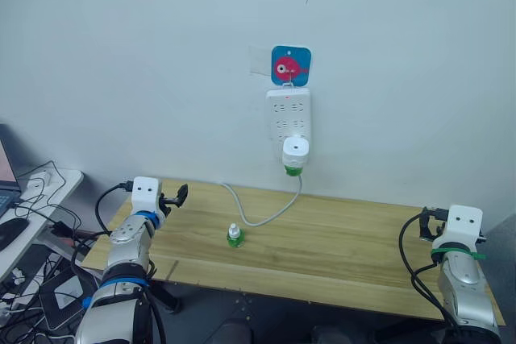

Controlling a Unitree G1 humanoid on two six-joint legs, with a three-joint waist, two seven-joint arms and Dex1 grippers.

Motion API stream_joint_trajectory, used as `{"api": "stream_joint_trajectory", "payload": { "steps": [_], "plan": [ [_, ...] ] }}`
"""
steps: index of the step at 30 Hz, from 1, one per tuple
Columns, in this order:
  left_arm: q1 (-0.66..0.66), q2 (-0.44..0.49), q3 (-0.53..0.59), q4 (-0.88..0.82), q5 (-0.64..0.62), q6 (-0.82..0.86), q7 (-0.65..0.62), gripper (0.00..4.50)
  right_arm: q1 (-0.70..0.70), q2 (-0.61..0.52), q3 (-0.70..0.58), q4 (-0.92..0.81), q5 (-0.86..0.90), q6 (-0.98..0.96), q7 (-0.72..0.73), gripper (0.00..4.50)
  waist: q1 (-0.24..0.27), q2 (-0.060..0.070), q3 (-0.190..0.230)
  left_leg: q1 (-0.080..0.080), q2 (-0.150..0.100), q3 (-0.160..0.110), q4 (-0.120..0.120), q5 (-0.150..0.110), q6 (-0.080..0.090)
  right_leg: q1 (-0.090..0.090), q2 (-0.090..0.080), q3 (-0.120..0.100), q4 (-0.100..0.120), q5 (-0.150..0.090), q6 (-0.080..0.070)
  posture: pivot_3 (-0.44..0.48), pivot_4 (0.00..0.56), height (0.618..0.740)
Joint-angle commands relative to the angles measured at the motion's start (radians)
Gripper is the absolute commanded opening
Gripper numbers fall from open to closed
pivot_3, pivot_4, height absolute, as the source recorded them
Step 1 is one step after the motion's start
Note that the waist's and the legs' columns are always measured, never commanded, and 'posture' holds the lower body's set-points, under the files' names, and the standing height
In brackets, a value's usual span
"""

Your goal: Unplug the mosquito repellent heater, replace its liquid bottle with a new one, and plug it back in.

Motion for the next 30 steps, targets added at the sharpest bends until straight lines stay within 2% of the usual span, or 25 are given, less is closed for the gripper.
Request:
{"api": "stream_joint_trajectory", "payload": {
  "steps": [1,12,20,25,30],
  "plan": [
    [-0.018,0.012,0.006,-0.043,-0.003,-0.009,0.007,4.50,-0.003,-0.010,-0.011,-0.058,-0.003,-0.003,-0.001,4.46,0.000,0.000,0.001,0.000,0.000,0.000,0.000,0.000,0.000,0.000,0.000,0.000,0.000,0.000,0.000,0.266,0.054,0.740],
    [-0.005,0.007,0.002,-0.097,-0.008,-0.013,-0.006,4.50,0.022,-0.007,-0.013,-0.093,-0.001,0.013,-0.001,4.46,-0.002,0.001,0.014,0.000,0.000,0.000,0.000,0.000,0.000,0.000,0.000,0.000,0.000,-0.002,0.003,0.263,0.073,0.740],
    [0.061,-0.006,0.027,-0.351,-0.139,0.080,-0.136,4.50,0.052,-0.017,0.026,-0.175,-0.001,0.012,0.064,4.46,-0.002,0.002,0.033,-0.001,0.001,-0.001,0.000,0.000,0.000,0.000,0.000,0.001,0.000,-0.003,0.002,0.269,0.090,0.740],
    [0.072,0.005,-0.005,-0.568,-0.231,0.278,-0.229,4.50,0.068,-0.058,0.076,-0.346,0.055,0.077,0.210,4.46,-0.005,0.004,0.046,-0.001,0.001,-0.001,0.001,0.000,0.000,0.000,0.000,0.001,0.000,-0.003,0.003,0.259,0.108,0.740],
    [-0.015,0.077,-0.086,-0.705,-0.319,0.491,-0.427,4.50,0.114,-0.120,0.168,-0.670,0.204,0.220,0.397,4.46,-0.015,0.003,0.071,-0.004,0.001,-0.007,0.001,0.000,0.000,-0.001,0.001,-0.001,0.000,-0.004,0.002,0.240,0.139,0.740]
  ]
}}
